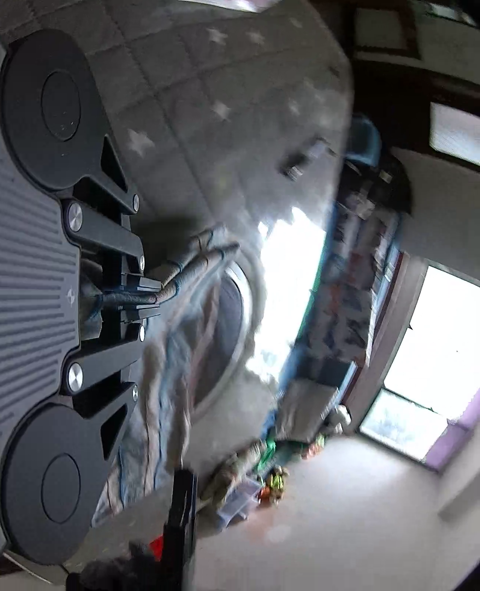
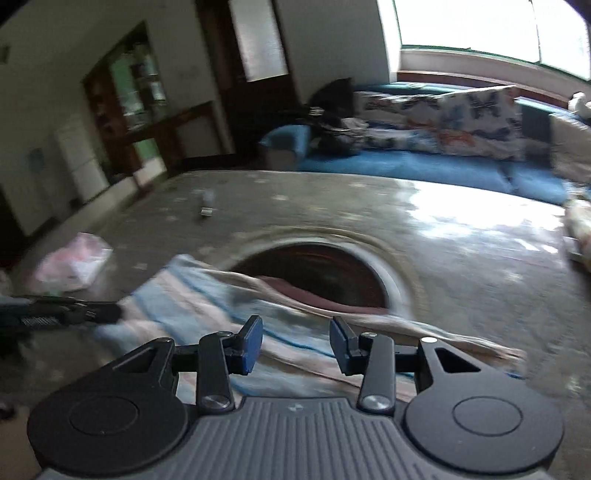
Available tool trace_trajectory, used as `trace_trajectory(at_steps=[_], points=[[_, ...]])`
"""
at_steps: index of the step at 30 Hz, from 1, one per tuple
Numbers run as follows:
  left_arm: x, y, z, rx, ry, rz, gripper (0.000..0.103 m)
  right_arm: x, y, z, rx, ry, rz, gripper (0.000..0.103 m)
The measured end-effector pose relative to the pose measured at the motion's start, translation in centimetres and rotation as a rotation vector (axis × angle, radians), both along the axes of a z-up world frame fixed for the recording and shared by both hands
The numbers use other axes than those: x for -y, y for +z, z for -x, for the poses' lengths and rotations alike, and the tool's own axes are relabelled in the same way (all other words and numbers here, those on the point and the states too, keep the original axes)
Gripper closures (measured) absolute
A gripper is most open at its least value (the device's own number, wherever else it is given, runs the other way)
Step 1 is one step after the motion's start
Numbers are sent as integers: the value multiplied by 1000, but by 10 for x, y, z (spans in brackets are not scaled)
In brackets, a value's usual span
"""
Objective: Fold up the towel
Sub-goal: 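Grasp the folded garment edge with the right gripper and lift it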
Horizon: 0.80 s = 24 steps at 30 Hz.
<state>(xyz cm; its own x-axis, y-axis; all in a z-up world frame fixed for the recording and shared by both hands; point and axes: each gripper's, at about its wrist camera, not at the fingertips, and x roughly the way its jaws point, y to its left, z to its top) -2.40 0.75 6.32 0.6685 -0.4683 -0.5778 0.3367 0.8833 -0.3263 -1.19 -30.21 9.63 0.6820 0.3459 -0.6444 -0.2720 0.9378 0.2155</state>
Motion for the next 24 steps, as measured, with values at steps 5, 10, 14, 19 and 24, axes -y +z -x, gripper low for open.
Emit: trace_trajectory(at_steps=[5, 10, 14, 19, 24], points=[[42, 18, 17, 104, -70, -51, 96, -34, 17, -21, -40, 104, -111, 57], [69, 19, 21, 119, -116, -63, 96, -69, 13, -48, -109, 204, -153, 45], [80, 17, 24, 131, -148, -70, 97, -83, -3, -61, -178, 238, -160, 45], [90, 17, 36, 157, -237, -74, 95, -83, -18, -56, -210, 210, -81, 89], [92, 24, 58, 236, -351, -50, 79, -41, -16, -35, -184, 125, -93, 94]])
